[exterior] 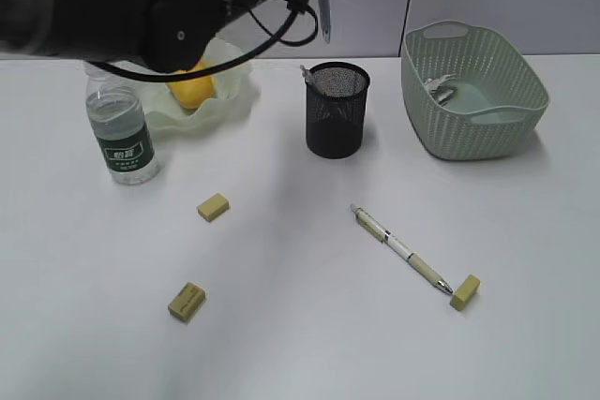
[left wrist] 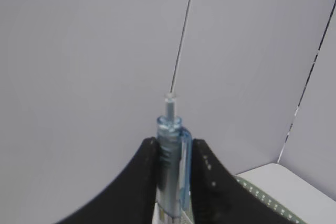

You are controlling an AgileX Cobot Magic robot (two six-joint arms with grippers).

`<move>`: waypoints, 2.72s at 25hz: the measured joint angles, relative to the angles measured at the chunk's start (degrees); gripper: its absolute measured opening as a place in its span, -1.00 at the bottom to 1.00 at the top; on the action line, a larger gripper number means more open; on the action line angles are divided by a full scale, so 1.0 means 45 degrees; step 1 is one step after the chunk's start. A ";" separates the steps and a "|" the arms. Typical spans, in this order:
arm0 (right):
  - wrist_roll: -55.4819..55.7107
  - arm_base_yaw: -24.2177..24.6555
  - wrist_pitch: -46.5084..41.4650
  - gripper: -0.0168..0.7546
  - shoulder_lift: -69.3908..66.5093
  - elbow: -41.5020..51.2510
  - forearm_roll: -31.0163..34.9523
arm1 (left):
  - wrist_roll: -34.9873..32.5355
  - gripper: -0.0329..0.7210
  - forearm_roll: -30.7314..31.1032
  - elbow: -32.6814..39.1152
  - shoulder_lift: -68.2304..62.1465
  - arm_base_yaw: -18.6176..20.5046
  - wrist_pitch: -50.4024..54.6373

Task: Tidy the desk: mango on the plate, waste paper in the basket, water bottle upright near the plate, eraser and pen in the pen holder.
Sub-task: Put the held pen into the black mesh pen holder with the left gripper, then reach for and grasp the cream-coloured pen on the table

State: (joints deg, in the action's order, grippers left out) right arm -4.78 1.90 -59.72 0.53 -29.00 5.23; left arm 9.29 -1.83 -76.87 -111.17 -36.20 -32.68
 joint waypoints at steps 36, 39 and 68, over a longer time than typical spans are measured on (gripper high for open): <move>0.0000 0.0000 0.0000 0.33 0.0000 0.0000 0.0000 | 0.0607 0.17 0.0664 -0.2249 -0.4322 -0.0173 -0.0242; 0.0000 0.0000 0.0000 0.33 0.0000 0.0000 0.0000 | 0.0630 0.38 0.0722 -0.2249 -0.4322 -0.0211 -0.0214; 0.0000 0.0000 0.0000 0.33 0.0000 0.0000 0.0000 | 0.0643 0.43 0.1228 -0.3172 0.4248 0.0148 1.6893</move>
State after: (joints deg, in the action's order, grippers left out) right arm -4.78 1.90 -59.72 0.53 -29.00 5.23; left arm 12.18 3.70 -91.14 -92.06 -35.53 43.34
